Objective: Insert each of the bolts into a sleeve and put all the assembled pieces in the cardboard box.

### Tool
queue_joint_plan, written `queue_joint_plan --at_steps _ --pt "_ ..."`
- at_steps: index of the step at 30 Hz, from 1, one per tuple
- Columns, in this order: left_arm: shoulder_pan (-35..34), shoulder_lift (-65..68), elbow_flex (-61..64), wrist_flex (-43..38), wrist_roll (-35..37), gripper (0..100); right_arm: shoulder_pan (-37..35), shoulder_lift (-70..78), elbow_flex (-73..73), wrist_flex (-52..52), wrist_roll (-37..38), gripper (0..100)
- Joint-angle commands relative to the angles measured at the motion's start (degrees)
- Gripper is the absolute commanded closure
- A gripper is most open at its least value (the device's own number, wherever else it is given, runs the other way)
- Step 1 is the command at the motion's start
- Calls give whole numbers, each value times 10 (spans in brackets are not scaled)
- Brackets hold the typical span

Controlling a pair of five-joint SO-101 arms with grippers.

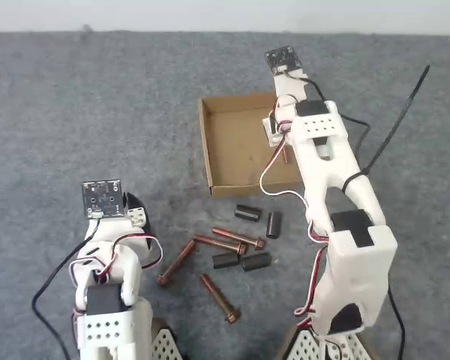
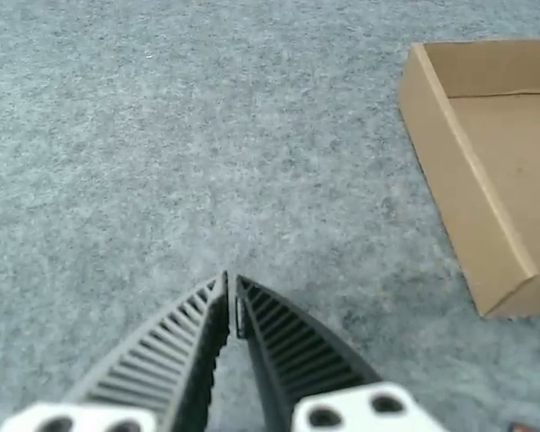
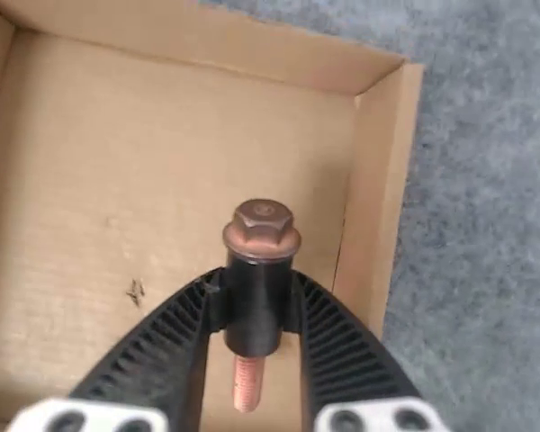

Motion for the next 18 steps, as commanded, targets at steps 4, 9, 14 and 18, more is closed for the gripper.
queue_joint_plan --at_steps 4,9,14,18 --pt "-4 -4 -7 2 -5 985 4 -20 -41 7 -12 942" --pt "-4 -4 -7 2 -5 985 9 -43 -52 86 -11 980" --pt "-4 -4 -7 0 -5 985 9 -102 -50 189 -11 993" --pt "-4 -4 -7 -1 -5 985 9 -133 -50 266 5 993"
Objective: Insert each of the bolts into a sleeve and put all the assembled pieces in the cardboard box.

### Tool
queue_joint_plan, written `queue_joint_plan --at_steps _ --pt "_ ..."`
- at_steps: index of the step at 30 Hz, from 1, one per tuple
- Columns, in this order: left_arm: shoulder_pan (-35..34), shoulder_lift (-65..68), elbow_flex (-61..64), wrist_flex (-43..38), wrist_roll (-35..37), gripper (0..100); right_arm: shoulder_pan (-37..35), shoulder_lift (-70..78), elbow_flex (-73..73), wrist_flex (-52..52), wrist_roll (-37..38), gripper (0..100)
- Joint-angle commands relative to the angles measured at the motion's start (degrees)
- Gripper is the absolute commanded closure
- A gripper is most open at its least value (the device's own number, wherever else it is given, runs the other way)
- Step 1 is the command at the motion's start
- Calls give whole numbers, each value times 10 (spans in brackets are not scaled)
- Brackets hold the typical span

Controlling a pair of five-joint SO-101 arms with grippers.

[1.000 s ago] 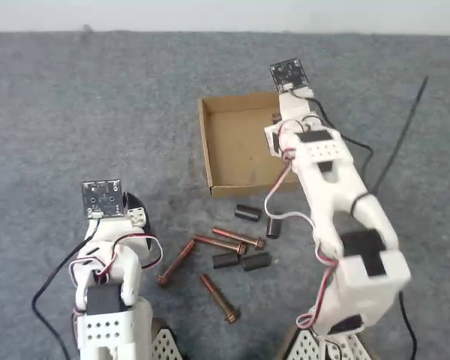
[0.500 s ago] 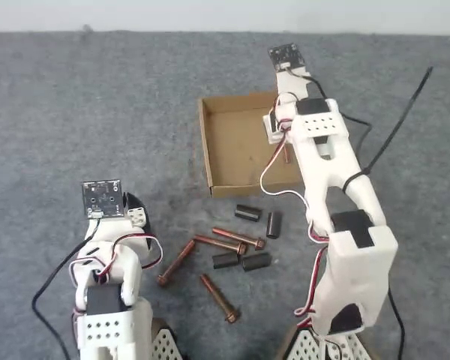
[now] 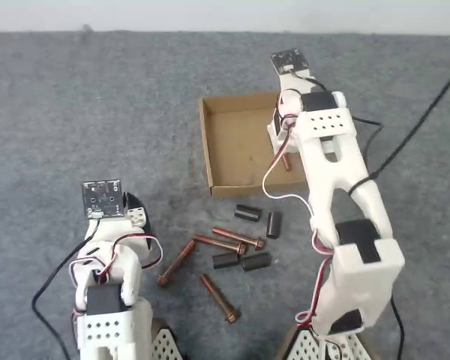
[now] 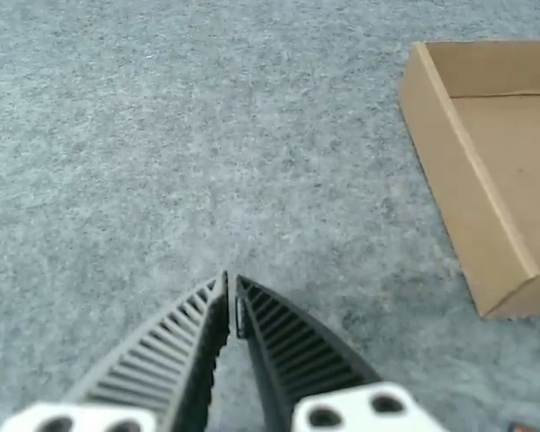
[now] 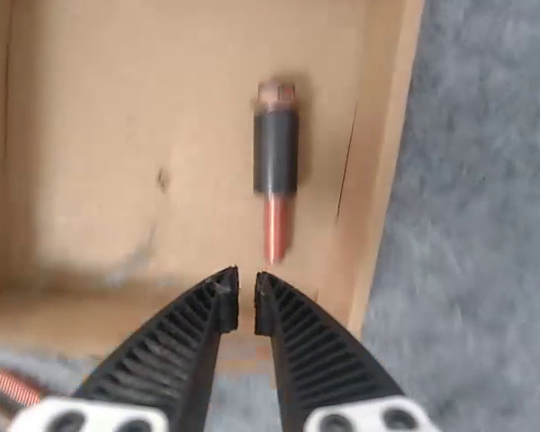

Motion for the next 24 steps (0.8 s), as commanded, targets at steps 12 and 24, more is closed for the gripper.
queue_joint_plan --at_steps 12,24 --pt "-4 -4 -7 0 -5 985 22 -232 123 135 7 993" --pt "-4 -4 -7 1 -5 985 3 -354 385 5 6 992"
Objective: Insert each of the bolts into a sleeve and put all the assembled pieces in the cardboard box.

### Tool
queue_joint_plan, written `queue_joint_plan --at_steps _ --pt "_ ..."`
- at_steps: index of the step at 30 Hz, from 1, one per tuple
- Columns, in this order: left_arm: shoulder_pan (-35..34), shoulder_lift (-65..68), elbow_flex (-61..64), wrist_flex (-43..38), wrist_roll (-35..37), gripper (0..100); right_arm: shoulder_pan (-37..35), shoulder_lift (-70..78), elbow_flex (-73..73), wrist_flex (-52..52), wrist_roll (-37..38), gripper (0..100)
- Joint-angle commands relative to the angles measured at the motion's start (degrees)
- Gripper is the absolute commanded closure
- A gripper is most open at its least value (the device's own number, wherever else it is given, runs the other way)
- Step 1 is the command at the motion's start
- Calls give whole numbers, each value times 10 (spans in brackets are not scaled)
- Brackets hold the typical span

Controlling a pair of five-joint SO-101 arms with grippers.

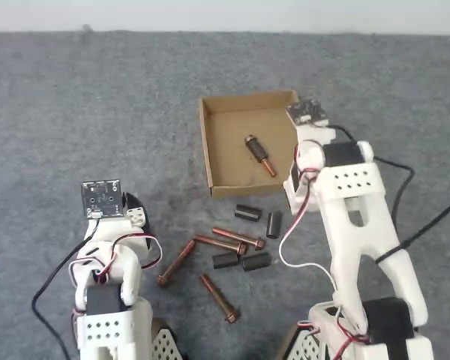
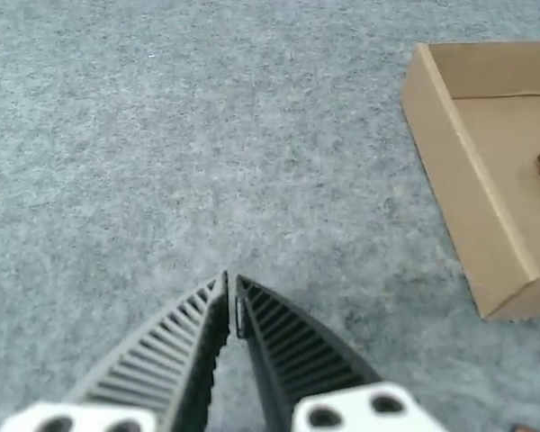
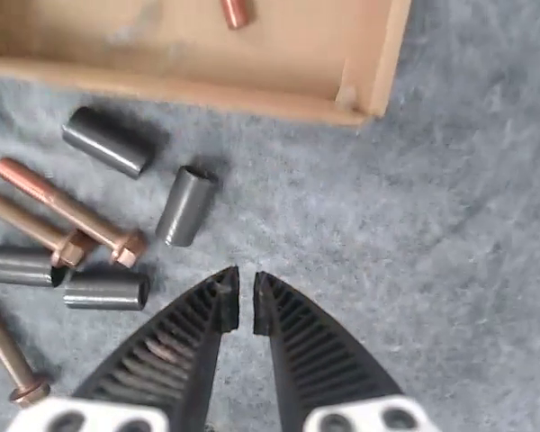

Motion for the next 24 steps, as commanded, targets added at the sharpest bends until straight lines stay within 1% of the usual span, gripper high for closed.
queue_joint_plan --at_steps 1,6,8,10,12,15,17,21,24 --pt "-1 -4 -7 1 -5 985 -13 -31 33 -44 3 992" --pt "-1 -4 -7 2 -5 985 -60 -31 77 -87 3 990" --pt "-1 -4 -7 2 -5 985 -78 -31 91 -104 1 948" --pt "-1 -4 -7 2 -5 985 -87 -31 98 -117 -24 884" --pt "-1 -4 -7 2 -5 985 -89 -31 105 -129 -37 841" --pt "-1 -4 -7 2 -5 985 -89 -31 122 -156 -41 835" --pt "-1 -4 -7 2 -5 985 -97 -31 143 -192 -43 835" --pt "-1 -4 -7 2 -5 985 -124 -31 187 -265 -87 833" --pt "-1 -4 -7 2 -5 985 -126 -30 192 -280 -94 834"
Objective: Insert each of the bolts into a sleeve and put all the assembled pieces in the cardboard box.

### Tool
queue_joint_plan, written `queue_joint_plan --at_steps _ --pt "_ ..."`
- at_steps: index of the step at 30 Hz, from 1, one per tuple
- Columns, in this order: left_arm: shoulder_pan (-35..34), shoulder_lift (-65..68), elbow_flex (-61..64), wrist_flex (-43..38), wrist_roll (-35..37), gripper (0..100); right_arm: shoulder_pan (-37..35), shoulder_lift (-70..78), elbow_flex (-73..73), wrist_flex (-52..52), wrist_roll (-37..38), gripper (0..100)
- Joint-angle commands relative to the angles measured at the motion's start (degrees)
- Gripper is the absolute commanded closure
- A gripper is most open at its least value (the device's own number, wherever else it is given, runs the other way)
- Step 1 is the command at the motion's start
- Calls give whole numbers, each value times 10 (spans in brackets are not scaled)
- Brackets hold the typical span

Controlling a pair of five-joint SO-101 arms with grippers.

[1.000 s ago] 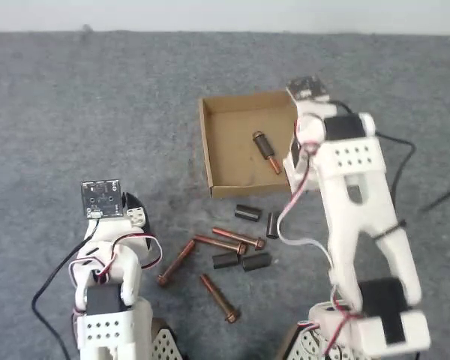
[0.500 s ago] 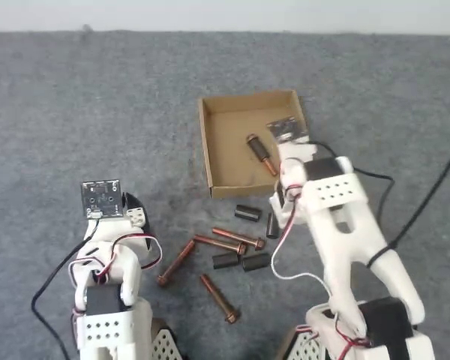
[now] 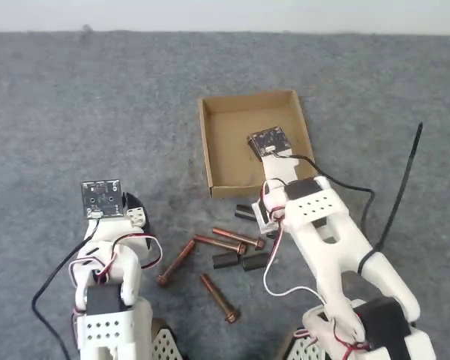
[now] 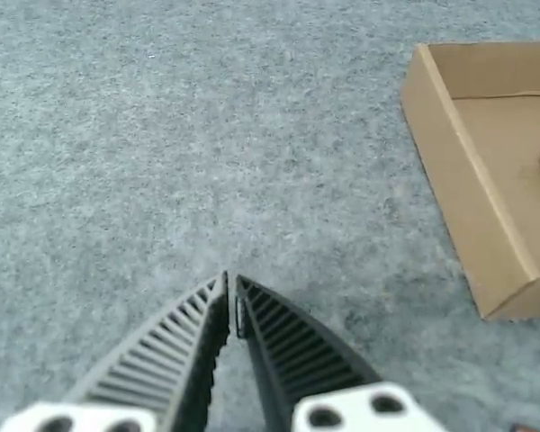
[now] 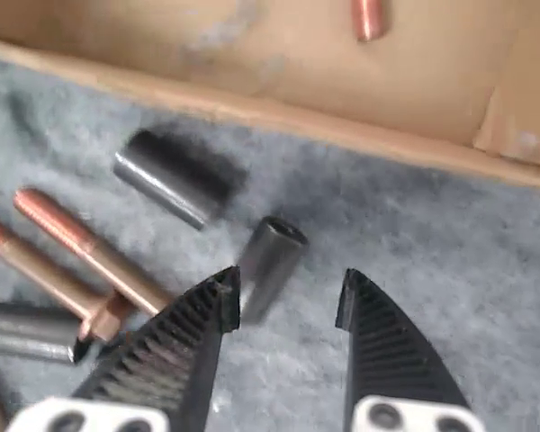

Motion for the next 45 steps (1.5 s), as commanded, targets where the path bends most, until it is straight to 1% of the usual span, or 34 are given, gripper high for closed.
queue_joint_plan --at_steps 1,6,10,13,15,18,19,21,22,26,30,33,35,38,42,45 --pt "-1 -4 -7 2 -5 985 -7 -27 1 -22 -13 835" --pt "-1 -4 -7 3 -5 985 -7 50 -2 -65 -13 835" --pt "-1 -4 -7 3 -5 985 -3 119 -40 -65 -11 836" --pt "-1 -4 -7 3 -5 985 3 130 -55 -52 -11 838" --pt "-1 -4 -7 3 -5 985 3 131 -55 -51 -11 868" --pt "-1 -4 -7 3 -5 985 3 131 -55 -51 -11 980" --pt "-1 -4 -7 3 -5 985 3 131 -55 -50 -10 998" --pt "-1 -4 -7 3 -5 985 5 131 -53 -47 -7 976" --pt "-1 -4 -7 3 -5 985 9 131 -53 -36 -4 988" --pt "-1 -4 -7 3 -5 985 47 108 -66 22 32 992" --pt "-2 -4 -7 0 -5 985 125 32 -65 59 36 992" --pt "-1 -4 -7 -1 -11 985 181 -11 -45 44 35 992" --pt "-1 -4 -7 0 -31 985 206 -24 -27 21 36 992" --pt "0 -4 -8 -2 -46 985 231 -22 -17 0 33 992" --pt "0 -2 -28 5 -47 985 258 -1 -18 -2 26 992" --pt "0 31 -79 43 -47 985 284 0 -23 -7 1 992"
